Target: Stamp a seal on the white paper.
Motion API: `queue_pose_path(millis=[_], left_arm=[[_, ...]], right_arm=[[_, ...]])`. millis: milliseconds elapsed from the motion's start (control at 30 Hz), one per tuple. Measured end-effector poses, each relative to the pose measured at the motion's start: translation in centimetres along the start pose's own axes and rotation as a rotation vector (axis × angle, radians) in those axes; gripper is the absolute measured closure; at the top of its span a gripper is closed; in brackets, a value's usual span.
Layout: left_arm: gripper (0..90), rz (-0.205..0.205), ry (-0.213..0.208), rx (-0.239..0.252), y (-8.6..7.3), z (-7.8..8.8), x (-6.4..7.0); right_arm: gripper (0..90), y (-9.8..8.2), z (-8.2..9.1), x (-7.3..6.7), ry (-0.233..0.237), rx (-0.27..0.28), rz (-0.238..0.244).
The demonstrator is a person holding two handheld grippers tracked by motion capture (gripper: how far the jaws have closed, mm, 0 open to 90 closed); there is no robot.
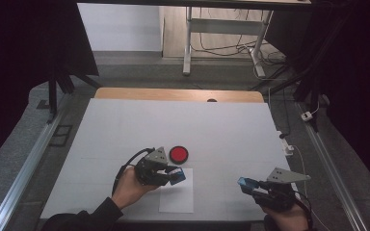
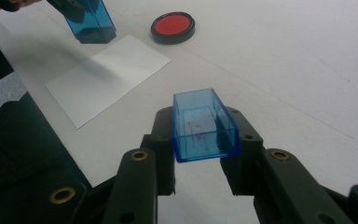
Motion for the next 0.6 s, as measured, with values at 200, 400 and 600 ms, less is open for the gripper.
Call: queue_pose_path(millis=[200,400,600], left_arm=[[70.0,0.002,0.011,-0.018,-0.6,-0.9,-0.2],[70.0,-0.006,0.020,-0.037,-0.9,-1.6,-0.2],[70.0,-0.004,0.023,-0.057,-1.3,-2.3,-0.3]], right_arm=[[68.6,0.0,0.0,0.0,0.001,-0.001,-0.001],[68.5,0.0,0.0,0.0,-0.001,-0.005,0.000],[68.6,0.0,0.0,0.0,0.000,-0.005,0.001]])
Point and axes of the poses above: each handheld gripper's, and its own axes: z roughly backward along the jaws, y roughly out of its top, x roughly to its right, the point moved 4 cm from there along -z, roughly forward along the jaws, and after that the axes turned 5 degrees about y, right-handed, at the moved point
